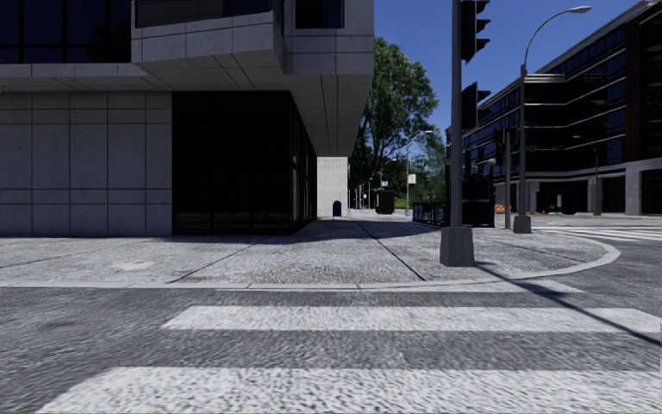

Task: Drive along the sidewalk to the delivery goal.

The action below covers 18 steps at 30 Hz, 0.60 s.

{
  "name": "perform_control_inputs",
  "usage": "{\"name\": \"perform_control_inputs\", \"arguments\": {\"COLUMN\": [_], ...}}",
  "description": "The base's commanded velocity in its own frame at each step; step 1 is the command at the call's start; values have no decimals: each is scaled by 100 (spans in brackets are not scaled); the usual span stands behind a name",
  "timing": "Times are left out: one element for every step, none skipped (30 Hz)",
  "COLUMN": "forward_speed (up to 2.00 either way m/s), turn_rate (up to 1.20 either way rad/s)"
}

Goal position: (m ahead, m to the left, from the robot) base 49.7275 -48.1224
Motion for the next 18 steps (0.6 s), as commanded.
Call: {"name": "perform_control_inputs", "arguments": {"forward_speed": [200, 200, 200, 200, 200, 200, 200, 200, 200, 200, 200, 200, 200, 200, 200, 200, 200, 200], "turn_rate": [0, 0, 0, 0, 0, 0, 0, 0, 0, 0, 0, 0, 0, 0, 0, 0, 0, 0]}}
